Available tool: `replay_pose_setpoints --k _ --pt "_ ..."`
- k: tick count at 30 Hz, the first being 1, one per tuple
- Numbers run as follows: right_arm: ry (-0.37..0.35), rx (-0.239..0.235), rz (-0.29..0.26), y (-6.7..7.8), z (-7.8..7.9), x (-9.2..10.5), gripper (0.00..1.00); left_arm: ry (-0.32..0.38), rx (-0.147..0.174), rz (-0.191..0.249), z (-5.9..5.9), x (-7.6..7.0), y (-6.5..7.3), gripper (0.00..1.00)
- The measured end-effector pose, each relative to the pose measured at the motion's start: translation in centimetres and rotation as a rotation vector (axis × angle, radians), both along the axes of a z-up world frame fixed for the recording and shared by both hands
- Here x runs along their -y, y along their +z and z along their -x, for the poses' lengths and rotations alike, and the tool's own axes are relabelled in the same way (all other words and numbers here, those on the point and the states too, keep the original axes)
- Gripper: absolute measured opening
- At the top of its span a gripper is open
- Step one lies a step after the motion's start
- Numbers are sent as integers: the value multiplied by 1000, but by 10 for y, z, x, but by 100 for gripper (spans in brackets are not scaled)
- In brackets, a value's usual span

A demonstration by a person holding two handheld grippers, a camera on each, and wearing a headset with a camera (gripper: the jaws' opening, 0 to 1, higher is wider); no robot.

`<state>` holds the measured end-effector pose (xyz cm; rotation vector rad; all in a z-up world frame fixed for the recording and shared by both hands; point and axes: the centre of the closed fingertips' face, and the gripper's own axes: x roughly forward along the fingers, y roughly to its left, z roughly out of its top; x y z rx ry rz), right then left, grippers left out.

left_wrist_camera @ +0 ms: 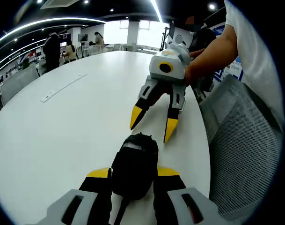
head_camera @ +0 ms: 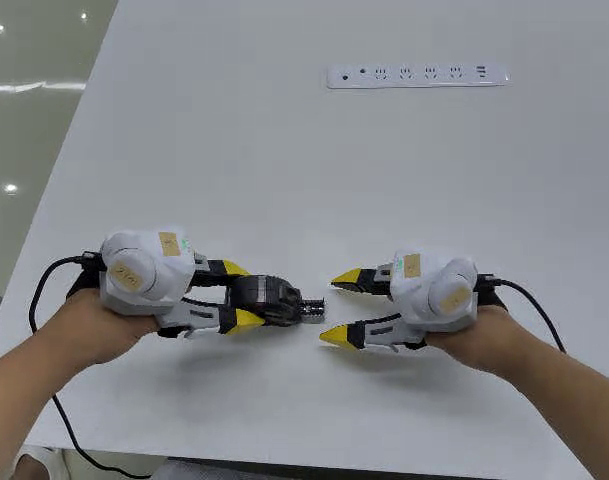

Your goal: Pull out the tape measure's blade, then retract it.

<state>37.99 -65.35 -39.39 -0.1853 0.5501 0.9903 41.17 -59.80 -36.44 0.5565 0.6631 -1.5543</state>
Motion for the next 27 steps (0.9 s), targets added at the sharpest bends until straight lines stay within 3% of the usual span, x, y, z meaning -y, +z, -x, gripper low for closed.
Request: replay_pose_setpoints --k 20,27 --pt "59 22 9 -10 -9 -16 27 -52 30 -11 0 -2 -2 30" --pt "65 29 6 -11 -8 -17 21 -102 57 -16 0 -2 -3 29"
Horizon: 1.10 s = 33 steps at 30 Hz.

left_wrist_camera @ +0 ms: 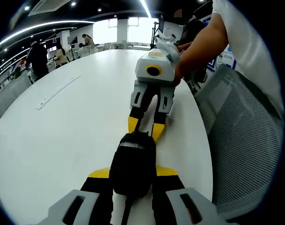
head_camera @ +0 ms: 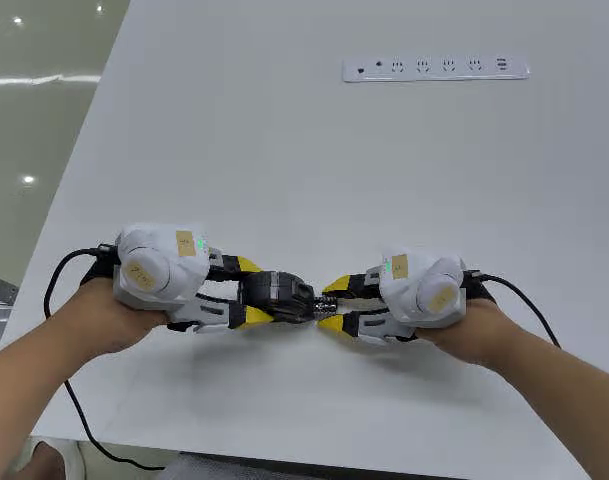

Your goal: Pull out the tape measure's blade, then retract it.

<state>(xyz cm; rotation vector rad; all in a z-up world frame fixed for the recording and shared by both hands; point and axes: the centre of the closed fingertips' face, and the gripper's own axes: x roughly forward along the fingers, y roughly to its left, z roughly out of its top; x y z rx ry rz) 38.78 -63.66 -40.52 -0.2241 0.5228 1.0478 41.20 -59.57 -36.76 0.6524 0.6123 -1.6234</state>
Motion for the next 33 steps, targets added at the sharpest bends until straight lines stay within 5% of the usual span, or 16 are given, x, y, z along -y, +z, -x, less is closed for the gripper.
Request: replay_pose_setpoints --k 33 --pt "-20 61 34 0 0 -2 12 -54 13 -2 2 0 0 28"
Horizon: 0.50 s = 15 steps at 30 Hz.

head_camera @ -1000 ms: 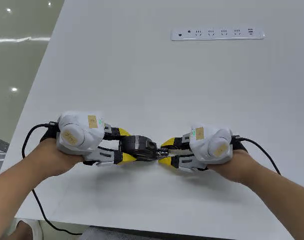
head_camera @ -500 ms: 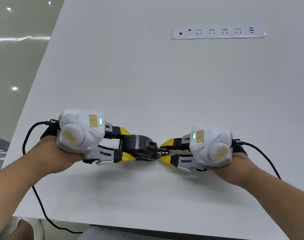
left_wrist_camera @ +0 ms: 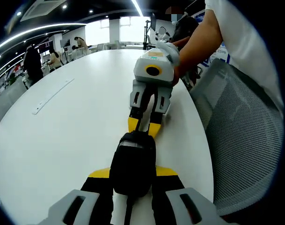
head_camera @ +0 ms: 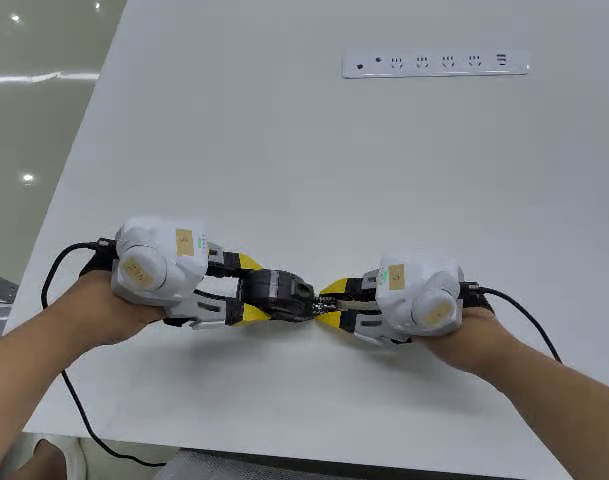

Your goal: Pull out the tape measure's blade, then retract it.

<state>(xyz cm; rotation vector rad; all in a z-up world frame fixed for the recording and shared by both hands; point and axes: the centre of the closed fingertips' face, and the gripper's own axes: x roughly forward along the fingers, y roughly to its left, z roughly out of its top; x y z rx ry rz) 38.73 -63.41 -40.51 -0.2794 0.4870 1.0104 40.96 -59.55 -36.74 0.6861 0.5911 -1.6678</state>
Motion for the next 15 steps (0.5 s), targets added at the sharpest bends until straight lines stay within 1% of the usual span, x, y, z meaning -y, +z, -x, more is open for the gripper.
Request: replay_pose_setpoints --k 8,10,15 --pt "-1 -12 -8 -1 2 4 12 0 -5 2 0 0 1 28" --pt "1 -4 11 -1 3 5 12 0 -9 2 1 0 1 28" --pt "-4 -5 13 1 6 9 12 -6 -8 3 1 0 1 28"
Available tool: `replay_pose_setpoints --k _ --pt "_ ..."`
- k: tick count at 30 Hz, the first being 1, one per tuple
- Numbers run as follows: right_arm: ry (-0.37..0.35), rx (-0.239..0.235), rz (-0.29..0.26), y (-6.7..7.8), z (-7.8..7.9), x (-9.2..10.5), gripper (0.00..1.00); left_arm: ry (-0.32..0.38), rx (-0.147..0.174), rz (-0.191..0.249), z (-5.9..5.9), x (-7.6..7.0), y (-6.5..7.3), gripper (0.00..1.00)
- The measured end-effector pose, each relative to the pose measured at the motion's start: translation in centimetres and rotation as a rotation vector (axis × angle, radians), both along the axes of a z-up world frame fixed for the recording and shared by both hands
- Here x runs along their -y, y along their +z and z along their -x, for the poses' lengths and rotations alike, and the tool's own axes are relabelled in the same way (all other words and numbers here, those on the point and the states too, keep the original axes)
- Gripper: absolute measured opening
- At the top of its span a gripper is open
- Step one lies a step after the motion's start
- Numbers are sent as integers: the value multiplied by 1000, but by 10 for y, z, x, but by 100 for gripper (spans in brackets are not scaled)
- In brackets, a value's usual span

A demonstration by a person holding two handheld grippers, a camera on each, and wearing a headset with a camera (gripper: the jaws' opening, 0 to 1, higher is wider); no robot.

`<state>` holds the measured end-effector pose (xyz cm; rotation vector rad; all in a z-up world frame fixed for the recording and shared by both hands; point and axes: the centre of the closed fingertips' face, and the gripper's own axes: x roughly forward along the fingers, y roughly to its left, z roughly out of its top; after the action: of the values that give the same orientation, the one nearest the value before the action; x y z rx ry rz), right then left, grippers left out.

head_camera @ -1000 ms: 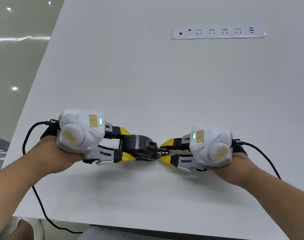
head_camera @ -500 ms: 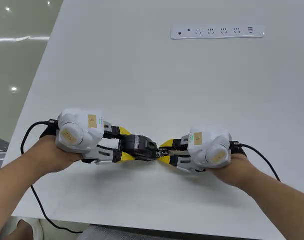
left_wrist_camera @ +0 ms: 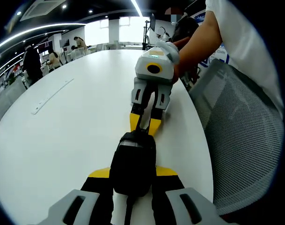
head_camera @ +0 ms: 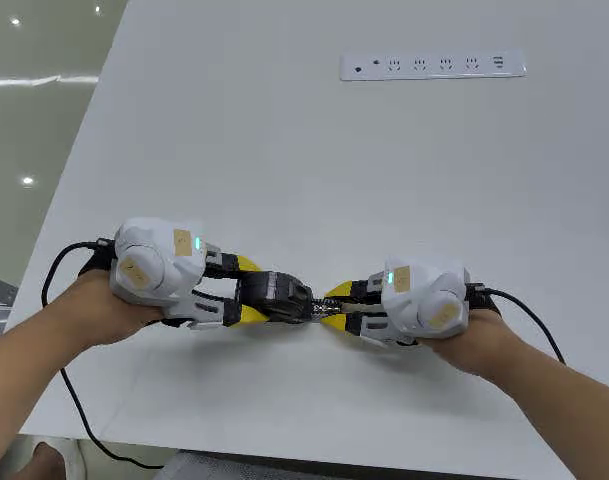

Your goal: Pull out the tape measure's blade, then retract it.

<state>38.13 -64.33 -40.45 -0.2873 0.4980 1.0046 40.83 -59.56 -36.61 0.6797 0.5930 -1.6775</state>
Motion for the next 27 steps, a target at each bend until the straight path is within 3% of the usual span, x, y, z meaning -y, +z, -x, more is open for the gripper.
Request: replay_pose_setpoints --k 18,27 --pt "-46 -6 18 4 14 31 11 -4 8 -9 0 -1 0 28" --pt "-58 -17 45 4 24 57 11 -3 8 -13 -1 0 0 28"
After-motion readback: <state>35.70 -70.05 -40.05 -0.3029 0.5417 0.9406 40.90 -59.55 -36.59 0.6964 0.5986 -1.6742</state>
